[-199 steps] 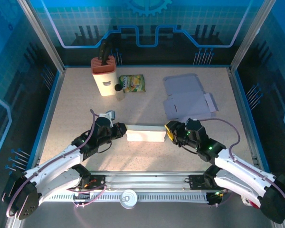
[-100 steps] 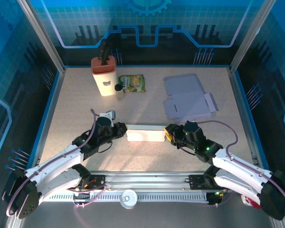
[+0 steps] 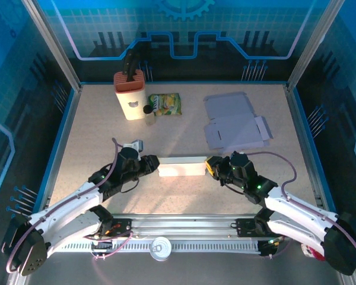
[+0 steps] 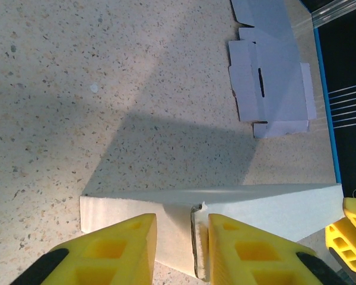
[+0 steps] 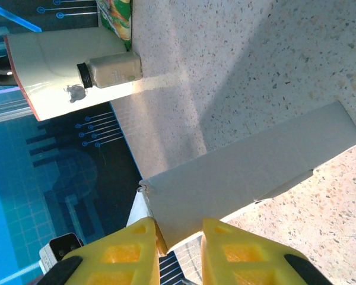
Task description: Fold the paper box
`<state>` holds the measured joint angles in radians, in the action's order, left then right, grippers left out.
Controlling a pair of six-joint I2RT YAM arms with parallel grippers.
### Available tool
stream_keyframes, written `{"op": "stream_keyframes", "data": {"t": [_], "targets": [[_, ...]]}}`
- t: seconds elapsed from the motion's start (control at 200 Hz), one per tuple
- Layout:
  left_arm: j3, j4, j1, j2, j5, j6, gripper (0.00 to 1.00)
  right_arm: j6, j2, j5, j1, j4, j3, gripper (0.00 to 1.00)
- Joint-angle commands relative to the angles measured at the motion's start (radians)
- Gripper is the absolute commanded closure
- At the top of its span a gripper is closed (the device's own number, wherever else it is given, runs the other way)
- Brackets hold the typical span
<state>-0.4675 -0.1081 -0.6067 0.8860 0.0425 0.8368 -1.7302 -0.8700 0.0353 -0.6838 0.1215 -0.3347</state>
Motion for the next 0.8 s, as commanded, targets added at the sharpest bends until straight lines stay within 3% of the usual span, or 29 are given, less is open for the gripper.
{"op": "stream_keyframes", "data": {"t": [0.0, 0.365, 0.45, 0.62, 0.795], "targets": [[0.002, -0.121, -0.003, 0.006, -0.033, 0.002, 0.73, 0.002, -0.041, 0.012, 0.012, -0.16, 0.04, 0.81], [0.063, -0.063, 0.0, 0.064, -0.052, 0.007, 0.89, 0.038, -0.045, -0.019, 0.035, -0.139, 0.026, 0.81], [0.055, -0.071, 0.0, 0.05, -0.052, -0.003, 0.9, 0.069, -0.027, -0.031, 0.035, -0.174, -0.007, 0.7], [0.03, -0.107, -0.001, 0.016, -0.041, -0.018, 0.91, 0.056, 0.077, 0.011, -0.002, -0.287, -0.065, 0.32], [0.032, -0.104, -0.006, 0.01, -0.043, -0.012, 0.94, -0.094, 0.115, 0.059, -0.039, -0.25, -0.046, 0.11]]}}
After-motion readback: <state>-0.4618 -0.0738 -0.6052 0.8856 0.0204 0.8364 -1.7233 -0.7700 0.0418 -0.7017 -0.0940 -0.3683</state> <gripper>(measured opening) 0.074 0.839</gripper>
